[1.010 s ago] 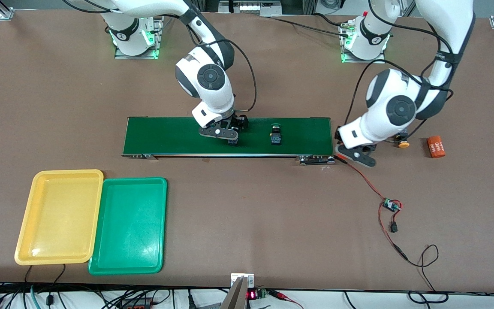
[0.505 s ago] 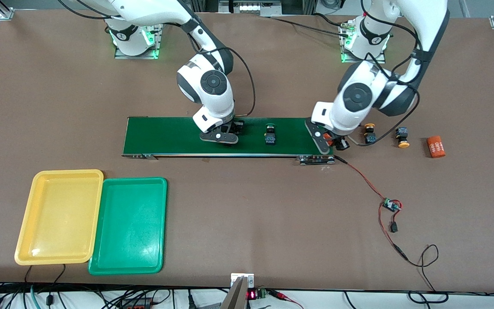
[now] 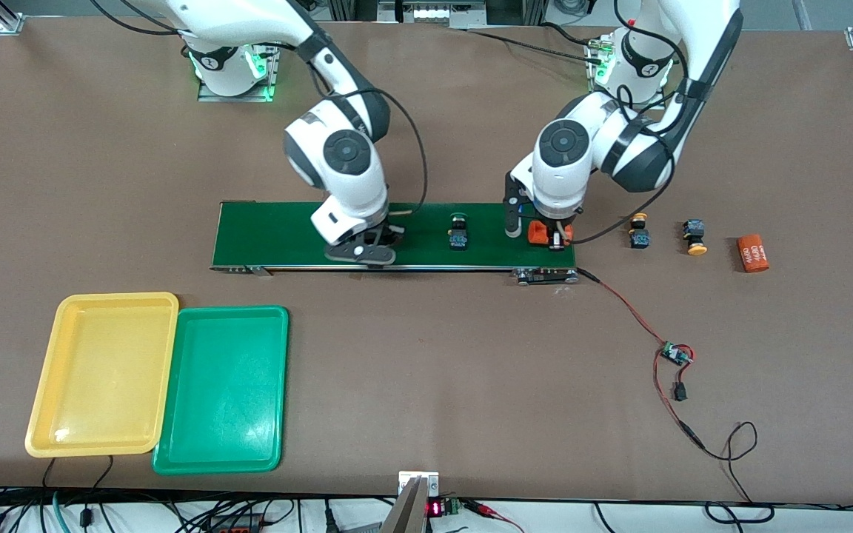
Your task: Sort buttons by color to trays
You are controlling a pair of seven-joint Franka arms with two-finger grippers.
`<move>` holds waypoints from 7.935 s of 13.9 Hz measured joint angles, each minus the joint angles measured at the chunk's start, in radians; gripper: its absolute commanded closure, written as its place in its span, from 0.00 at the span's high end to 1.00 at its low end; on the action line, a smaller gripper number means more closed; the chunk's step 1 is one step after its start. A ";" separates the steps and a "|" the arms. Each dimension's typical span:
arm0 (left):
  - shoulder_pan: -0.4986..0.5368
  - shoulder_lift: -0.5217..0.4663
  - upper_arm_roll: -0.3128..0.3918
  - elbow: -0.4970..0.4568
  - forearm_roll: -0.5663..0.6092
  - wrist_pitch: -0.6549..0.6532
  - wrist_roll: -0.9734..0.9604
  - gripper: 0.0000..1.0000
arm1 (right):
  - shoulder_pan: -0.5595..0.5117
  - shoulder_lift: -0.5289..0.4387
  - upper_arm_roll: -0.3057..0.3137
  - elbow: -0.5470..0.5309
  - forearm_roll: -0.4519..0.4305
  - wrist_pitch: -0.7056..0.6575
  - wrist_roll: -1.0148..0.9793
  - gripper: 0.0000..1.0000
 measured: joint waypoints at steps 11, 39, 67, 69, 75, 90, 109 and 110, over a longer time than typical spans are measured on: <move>0.039 -0.032 0.011 0.046 -0.015 0.001 -0.003 1.00 | -0.399 0.005 -0.016 0.072 0.000 -0.087 -0.438 0.08; 0.732 0.062 0.040 -0.089 -0.134 -0.040 -0.581 1.00 | -0.517 0.109 -0.047 0.196 0.000 -0.170 -0.517 1.00; 0.585 -0.078 -0.185 -0.037 -0.297 -0.045 -0.623 0.00 | -0.219 -0.243 0.166 -0.392 0.119 0.166 -0.079 1.00; 0.524 -0.077 -0.223 -0.036 -0.320 -0.044 -0.754 0.00 | -0.208 -0.223 0.165 -0.392 0.119 0.194 -0.079 1.00; 0.322 -0.002 -0.232 -0.011 -0.323 -0.035 -1.083 0.00 | -0.191 -0.204 0.165 -0.392 0.108 0.208 -0.079 0.95; 0.245 0.128 -0.198 0.061 -0.237 -0.021 -1.176 1.00 | -0.282 -0.128 0.142 -0.186 0.017 -0.003 -0.177 0.16; 0.688 0.117 -0.179 0.012 -0.162 -0.114 -0.939 1.00 | -0.514 0.288 0.099 0.211 0.017 0.145 -0.490 0.47; 0.693 0.117 -0.179 -0.019 -0.162 -0.074 -0.939 1.00 | -0.514 0.288 0.095 0.213 0.017 0.145 -0.490 0.58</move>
